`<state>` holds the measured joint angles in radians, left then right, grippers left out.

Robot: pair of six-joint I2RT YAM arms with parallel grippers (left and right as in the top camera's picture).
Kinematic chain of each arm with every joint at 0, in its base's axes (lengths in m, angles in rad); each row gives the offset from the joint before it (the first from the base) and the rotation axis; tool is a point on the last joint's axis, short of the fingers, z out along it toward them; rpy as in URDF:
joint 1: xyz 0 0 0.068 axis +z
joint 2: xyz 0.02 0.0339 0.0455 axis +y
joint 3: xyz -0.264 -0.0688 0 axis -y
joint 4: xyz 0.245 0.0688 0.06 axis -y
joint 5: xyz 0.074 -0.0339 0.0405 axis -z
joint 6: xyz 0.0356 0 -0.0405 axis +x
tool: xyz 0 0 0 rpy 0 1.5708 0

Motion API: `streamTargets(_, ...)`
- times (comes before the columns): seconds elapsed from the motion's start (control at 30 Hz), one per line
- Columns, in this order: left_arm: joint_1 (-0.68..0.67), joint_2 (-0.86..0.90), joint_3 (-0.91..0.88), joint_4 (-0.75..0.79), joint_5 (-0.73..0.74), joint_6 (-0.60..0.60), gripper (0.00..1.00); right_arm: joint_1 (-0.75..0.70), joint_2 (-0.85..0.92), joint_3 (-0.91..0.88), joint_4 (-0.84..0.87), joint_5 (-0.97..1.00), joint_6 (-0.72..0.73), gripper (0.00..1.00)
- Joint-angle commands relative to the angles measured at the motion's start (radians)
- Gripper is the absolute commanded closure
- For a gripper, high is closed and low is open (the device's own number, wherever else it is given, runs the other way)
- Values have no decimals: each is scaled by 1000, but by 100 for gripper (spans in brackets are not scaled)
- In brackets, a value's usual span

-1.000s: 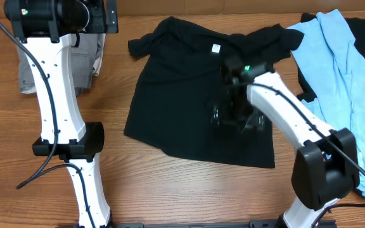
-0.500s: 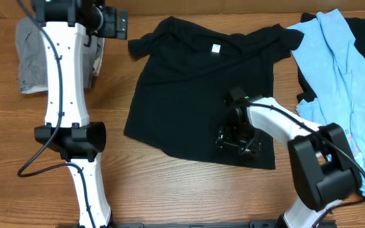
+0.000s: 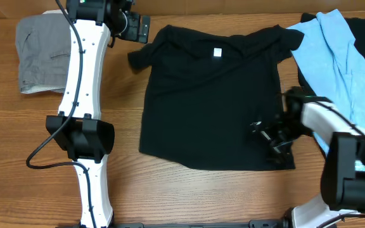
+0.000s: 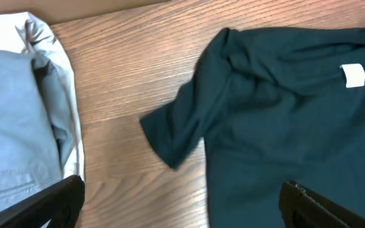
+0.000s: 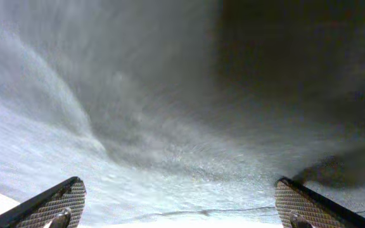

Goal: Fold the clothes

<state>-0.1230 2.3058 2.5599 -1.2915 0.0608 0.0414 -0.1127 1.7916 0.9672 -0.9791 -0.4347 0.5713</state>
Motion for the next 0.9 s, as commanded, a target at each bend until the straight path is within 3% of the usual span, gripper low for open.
streamTargets(0.0, -9, 1, -79, 43, 11, 27, 0, -129, 43, -30, 43, 101, -111, 0)
streamTargets(0.23, -15, 71, -217, 167, 18, 71, 0, -276, 41, 33, -10, 111, -185, 0)
streamTargets(0.5, -53, 194, -224, 180, 19, 113, 1, -244, -80, 277, -191, 112, -288, 0)
streamTargets(0.77, -108, 219, -224, 182, 18, 151, 14, -227, -227, 433, -259, 111, -288, 1)
streamTargets(0.87, -112, 228, -224, 182, 13, 172, 21, -227, -252, 433, -267, 111, -304, 5)
